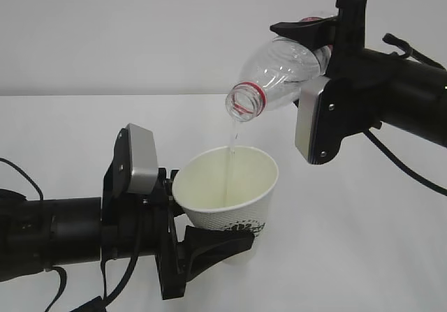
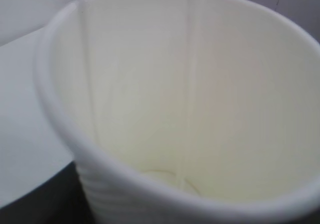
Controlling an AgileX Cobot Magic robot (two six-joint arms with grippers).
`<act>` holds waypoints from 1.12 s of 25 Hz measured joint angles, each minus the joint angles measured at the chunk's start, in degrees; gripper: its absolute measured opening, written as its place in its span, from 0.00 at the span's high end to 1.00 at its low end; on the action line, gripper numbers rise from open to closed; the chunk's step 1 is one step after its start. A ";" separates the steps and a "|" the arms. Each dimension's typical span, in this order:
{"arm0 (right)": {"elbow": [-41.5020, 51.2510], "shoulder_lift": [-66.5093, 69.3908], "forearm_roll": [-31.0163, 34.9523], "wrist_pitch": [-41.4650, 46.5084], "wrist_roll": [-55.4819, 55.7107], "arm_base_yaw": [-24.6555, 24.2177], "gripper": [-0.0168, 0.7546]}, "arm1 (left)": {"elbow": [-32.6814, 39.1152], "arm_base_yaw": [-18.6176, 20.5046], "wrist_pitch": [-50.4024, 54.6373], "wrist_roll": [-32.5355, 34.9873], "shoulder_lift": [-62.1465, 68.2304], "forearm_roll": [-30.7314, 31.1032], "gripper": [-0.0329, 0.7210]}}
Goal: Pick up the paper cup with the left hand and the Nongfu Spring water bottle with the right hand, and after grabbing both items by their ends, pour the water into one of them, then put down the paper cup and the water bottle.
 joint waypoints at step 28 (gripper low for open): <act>0.00 0.00 0.00 0.00 -1.24 0.00 0.36 | 0.00 0.00 0.00 0.00 0.00 0.00 0.28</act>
